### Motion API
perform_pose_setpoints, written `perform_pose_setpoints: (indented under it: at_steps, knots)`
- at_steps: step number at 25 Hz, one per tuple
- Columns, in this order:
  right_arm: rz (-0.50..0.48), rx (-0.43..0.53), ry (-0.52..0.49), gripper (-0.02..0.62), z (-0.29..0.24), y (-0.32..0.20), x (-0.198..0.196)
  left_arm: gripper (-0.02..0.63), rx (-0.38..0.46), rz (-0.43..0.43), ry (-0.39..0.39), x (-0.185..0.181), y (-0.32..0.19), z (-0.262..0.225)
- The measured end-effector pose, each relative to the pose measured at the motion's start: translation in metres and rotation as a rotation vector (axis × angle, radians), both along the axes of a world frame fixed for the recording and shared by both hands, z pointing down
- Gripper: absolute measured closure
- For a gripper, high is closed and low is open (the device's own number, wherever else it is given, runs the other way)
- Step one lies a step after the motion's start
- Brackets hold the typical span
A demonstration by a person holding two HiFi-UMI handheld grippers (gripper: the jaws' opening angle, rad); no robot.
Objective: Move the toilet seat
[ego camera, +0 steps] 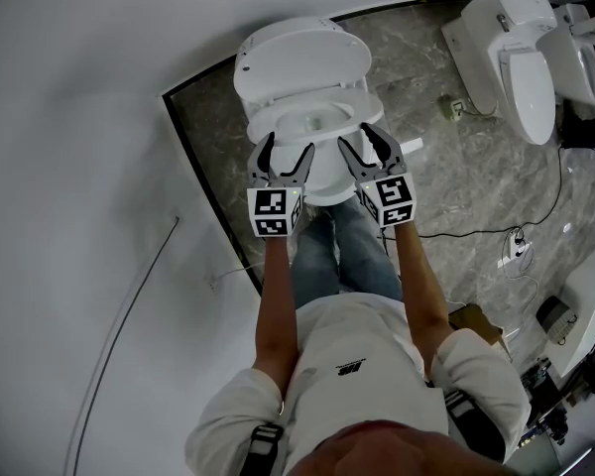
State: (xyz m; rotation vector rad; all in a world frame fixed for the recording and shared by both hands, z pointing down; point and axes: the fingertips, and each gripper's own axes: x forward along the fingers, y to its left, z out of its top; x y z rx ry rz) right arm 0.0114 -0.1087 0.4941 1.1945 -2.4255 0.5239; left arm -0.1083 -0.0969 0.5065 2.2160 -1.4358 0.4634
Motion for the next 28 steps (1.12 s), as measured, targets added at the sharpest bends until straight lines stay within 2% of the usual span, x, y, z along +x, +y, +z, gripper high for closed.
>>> perform_pose_setpoints:
  at_steps: [28]
  knots:
    - [-0.005,0.023,0.0,0.391,-0.012,-0.048,-0.008,0.258,0.044,-0.052,0.005,-0.012,-0.045,-0.013]
